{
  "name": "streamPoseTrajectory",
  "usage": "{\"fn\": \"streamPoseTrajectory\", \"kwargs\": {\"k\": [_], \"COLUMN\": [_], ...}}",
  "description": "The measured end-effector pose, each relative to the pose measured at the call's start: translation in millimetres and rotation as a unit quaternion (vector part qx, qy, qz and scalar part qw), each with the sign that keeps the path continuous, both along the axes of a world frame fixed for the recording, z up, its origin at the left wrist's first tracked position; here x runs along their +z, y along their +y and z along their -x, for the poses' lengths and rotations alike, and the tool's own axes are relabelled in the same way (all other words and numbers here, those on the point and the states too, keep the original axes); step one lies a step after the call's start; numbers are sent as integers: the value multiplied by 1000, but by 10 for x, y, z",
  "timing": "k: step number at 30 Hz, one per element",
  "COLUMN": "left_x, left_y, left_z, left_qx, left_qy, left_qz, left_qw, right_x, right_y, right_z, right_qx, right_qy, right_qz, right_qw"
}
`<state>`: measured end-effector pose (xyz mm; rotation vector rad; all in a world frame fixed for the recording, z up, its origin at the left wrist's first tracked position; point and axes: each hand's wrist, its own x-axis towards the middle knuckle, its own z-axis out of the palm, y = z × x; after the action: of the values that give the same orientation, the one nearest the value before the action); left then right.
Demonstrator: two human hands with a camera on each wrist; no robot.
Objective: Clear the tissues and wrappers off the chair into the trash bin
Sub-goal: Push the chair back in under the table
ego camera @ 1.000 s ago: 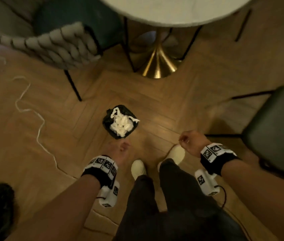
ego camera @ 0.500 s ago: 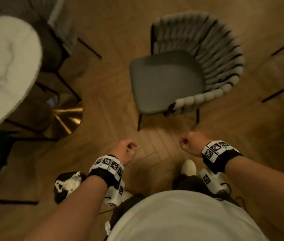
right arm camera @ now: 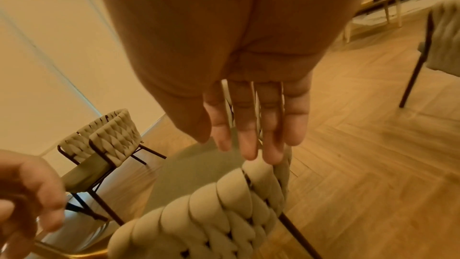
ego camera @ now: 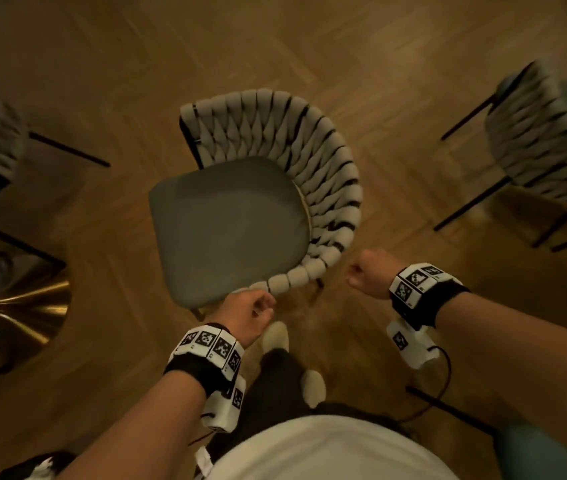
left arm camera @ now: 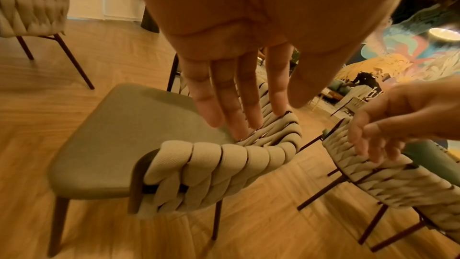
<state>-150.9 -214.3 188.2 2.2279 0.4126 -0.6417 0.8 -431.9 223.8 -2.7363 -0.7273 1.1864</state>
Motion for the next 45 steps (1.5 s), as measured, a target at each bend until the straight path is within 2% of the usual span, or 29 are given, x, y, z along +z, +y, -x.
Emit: {"fn": "streamPoseTrajectory", "kwargs": {"k": [5,10,12,14,16,20,23,25,27,31,34,37,40,43,45], "left_x": [-134,-262,-401,-548,-678,-836,-894,-992,-1097,-1312,-1333,-1313,-1374,-1438,-1424], "left_y": [42,-29,-149,-343,-603,-1180,-1487,-1576,-1633,-1654,-1693,-1683,-1633,-1507,-1390], "left_z": [-675,-1182,-1386,-1608,-1833,-2372,-2856,-3183,-3462,-3846,-3856,-3741,-3454,-2935,-2523], "left_qx": [39,83,105,148,215,364,406,405,389,441,444,433,425,418,415], "left_qy": [6,41,62,74,86,108,140,161,203,206,159,115,120,141,177], "left_qz": [21,17,7,-2,4,16,50,54,35,-62,-115,-125,-114,-107,-88], "left_qw": [999,996,993,986,973,925,902,898,898,871,874,885,890,891,888], "right_x": [-20,-116,-281,-492,-699,-965,-1132,-1279,-1407,-1569,-1638,-1641,-1658,-1644,-1630], "right_y": [229,463,607,797,1015,1339,1408,1461,1522,1723,1708,1648,1642,1714,1753], "right_z": [-859,-1756,-2191,-2652,-3056,-3618,-3892,-4068,-4192,-4298,-4294,-4228,-4063,-3738,-3413], "right_qx": [58,167,225,322,409,604,719,774,801,822,835,833,823,830,825], "right_qy": [1,13,20,7,-3,-13,-44,-73,-76,-48,-64,-71,-56,-91,-98], "right_qz": [-3,19,37,54,58,103,106,123,140,146,126,111,105,74,65], "right_qw": [998,986,973,945,911,790,686,616,577,548,533,537,556,546,553]}}
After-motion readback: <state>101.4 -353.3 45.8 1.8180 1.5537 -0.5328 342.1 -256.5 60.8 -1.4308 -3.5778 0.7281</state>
